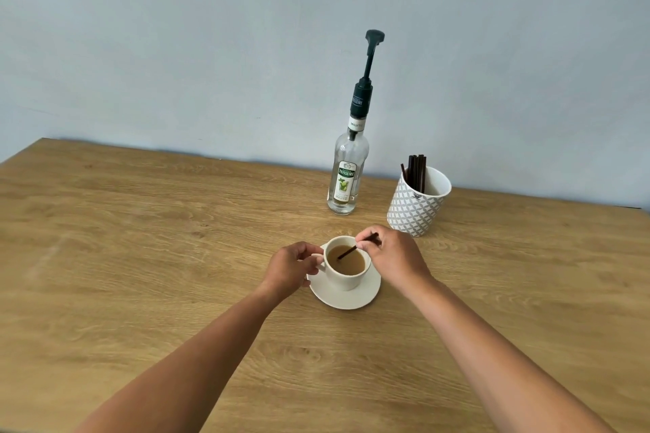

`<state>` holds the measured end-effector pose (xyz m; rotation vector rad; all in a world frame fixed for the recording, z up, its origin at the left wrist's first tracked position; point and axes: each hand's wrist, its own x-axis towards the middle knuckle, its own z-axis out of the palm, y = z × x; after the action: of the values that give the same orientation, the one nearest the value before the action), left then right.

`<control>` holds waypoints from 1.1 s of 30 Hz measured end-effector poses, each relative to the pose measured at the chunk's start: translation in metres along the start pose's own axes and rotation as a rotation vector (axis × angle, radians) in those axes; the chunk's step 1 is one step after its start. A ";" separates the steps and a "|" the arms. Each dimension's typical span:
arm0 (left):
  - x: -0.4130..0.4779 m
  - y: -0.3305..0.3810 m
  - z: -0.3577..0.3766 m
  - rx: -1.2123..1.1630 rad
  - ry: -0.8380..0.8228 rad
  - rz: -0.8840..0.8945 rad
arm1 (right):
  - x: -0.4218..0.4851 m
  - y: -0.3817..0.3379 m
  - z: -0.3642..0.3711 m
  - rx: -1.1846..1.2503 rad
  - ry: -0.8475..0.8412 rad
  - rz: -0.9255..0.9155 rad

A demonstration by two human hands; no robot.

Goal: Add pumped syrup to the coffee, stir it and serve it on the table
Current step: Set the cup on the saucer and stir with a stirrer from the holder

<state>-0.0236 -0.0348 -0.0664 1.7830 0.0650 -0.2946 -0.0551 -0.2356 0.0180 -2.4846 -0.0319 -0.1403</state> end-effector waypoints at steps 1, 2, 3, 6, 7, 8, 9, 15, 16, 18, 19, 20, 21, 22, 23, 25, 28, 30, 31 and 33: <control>0.000 0.000 0.000 0.003 0.002 0.001 | 0.001 0.001 -0.001 -0.029 0.023 -0.022; 0.000 -0.001 0.000 0.004 0.004 0.000 | 0.002 0.001 -0.003 -0.060 0.043 -0.045; 0.000 -0.001 0.000 0.002 0.003 0.000 | 0.002 0.002 -0.005 -0.091 0.054 -0.063; 0.000 -0.002 0.000 -0.006 0.005 0.001 | 0.001 0.006 -0.013 -0.178 0.050 -0.082; 0.000 -0.002 0.000 -0.007 0.006 0.000 | 0.000 0.008 -0.014 -0.195 0.035 -0.078; 0.000 -0.002 0.000 -0.009 0.005 -0.002 | -0.002 0.009 -0.015 -0.193 0.015 -0.068; 0.000 -0.002 0.001 -0.012 0.004 -0.005 | -0.003 0.010 -0.016 -0.173 -0.009 -0.052; -0.001 -0.001 0.001 -0.009 0.002 -0.023 | -0.007 -0.001 -0.006 -0.044 -0.083 0.013; -0.001 -0.001 0.001 -0.006 0.001 -0.023 | -0.007 -0.003 -0.004 -0.041 -0.073 0.007; -0.001 0.000 0.001 0.007 0.002 -0.017 | -0.004 -0.006 -0.001 -0.058 -0.041 -0.003; -0.002 0.001 0.000 0.018 0.003 -0.011 | -0.003 -0.006 0.000 -0.085 -0.020 -0.013; -0.002 0.001 0.000 0.027 0.004 -0.006 | -0.002 -0.006 -0.001 -0.126 0.001 -0.032; -0.002 0.002 0.000 0.033 0.003 -0.003 | -0.001 -0.006 -0.003 -0.178 0.016 -0.057; -0.001 0.002 0.000 0.036 0.001 -0.002 | -0.001 -0.006 -0.005 -0.227 0.022 -0.081; -0.001 0.002 0.000 0.038 -0.001 -0.001 | -0.001 -0.005 -0.008 -0.263 0.019 -0.096; -0.001 0.002 0.000 0.041 -0.002 0.002 | -0.003 -0.003 -0.013 -0.301 -0.003 -0.101; -0.002 0.002 -0.001 0.042 0.000 -0.004 | -0.007 -0.001 -0.017 -0.277 -0.056 -0.079; -0.003 0.001 -0.001 0.041 -0.002 -0.010 | -0.009 -0.001 -0.017 -0.194 -0.070 -0.052; -0.003 0.001 -0.001 0.041 -0.004 -0.013 | -0.010 -0.001 -0.016 -0.144 -0.072 -0.037; -0.002 0.002 -0.001 0.045 -0.006 -0.015 | -0.010 -0.002 -0.012 -0.078 -0.070 -0.025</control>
<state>-0.0251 -0.0338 -0.0636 1.8271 0.0680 -0.3139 -0.0667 -0.2411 0.0273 -2.5667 -0.0887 -0.0658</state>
